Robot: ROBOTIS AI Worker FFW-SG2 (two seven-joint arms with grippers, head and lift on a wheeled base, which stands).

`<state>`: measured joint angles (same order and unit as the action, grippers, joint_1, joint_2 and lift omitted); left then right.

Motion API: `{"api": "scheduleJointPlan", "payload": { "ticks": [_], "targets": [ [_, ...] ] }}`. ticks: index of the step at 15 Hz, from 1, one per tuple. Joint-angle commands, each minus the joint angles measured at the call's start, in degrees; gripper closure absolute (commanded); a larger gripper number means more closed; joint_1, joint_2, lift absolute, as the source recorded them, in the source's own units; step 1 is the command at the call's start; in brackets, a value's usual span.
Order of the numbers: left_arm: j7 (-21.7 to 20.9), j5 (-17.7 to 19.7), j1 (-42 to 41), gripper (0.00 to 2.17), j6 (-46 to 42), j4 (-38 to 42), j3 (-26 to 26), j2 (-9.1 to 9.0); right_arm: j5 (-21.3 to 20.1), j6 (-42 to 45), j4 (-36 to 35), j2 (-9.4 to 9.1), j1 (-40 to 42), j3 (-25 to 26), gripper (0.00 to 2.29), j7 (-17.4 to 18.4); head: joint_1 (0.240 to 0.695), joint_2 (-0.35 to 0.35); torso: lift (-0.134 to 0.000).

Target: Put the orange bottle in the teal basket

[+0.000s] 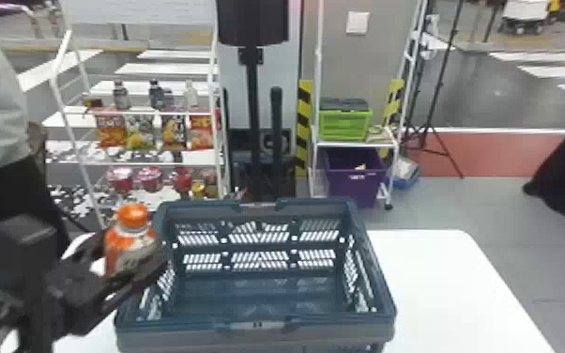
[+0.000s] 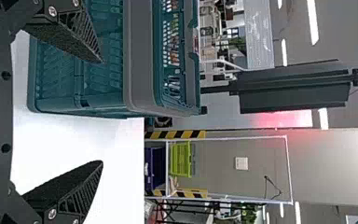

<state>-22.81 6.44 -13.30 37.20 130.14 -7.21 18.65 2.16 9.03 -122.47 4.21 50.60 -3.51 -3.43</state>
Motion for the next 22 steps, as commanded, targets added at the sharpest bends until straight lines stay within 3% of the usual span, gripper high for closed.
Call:
{"api": "scheduleJointPlan", "payload": {
  "ticks": [1, 2, 4, 7, 9, 12, 16, 19, 22],
  "targets": [
    [-2.94, 0.33, 11.11, 0.52, 2.31, -9.46, 6.59, 4.20, -1.37, -0.03, 1.09, -1.40, 0.11, -0.01, 0.12, 0.26, 0.499, 0.000, 0.000],
    [-5.23, 0.33, 15.77, 0.52, 2.31, -14.21, 10.02, 5.43, -1.81, -0.03, 1.80, -2.10, 0.11, 0.08, 0.12, 0.26, 0.499, 0.000, 0.000],
    [-11.20, -0.55, 24.64, 0.52, 4.25, -23.00, 16.52, 5.78, -2.60, 0.33, 2.85, -3.07, 0.20, 0.08, 0.12, 0.88, 0.499, 0.000, 0.000],
    [-18.94, -2.57, 36.16, 0.52, 4.07, -37.59, 25.40, 4.37, -3.39, 0.68, 4.17, -3.95, 0.11, 0.17, 0.12, 1.41, 0.499, 0.000, 0.000],
    [-25.09, -10.39, 39.94, 0.52, 4.07, -47.61, 26.90, -1.34, -3.74, 0.85, 5.05, -4.27, -0.15, 0.17, 0.12, 1.67, 0.499, 0.000, 0.000],
    [-35.20, -29.73, 41.34, 0.52, -6.30, -59.82, 20.39, -13.12, -4.62, 0.85, 6.02, -4.27, -0.77, -0.09, 0.12, 1.67, 0.499, 0.000, 0.000],
    [-36.87, -31.31, 44.15, 0.52, -12.63, -68.79, 20.74, -13.64, -5.67, 0.50, 5.93, -4.27, -0.94, -0.89, 0.12, 1.93, 0.499, 0.000, 0.000],
    [-37.04, -32.37, 44.51, 0.48, -15.62, -70.81, 20.74, -13.64, -6.46, -0.03, 5.66, -4.27, -0.94, -1.94, 0.12, 2.73, 0.499, 0.000, 0.000],
    [-36.61, -32.01, 43.98, 0.12, -16.14, -70.02, 20.04, -13.64, -7.25, -0.03, 5.40, -4.27, -0.50, -2.47, 0.13, 3.34, 0.499, 0.000, 0.000]
  ]
}}
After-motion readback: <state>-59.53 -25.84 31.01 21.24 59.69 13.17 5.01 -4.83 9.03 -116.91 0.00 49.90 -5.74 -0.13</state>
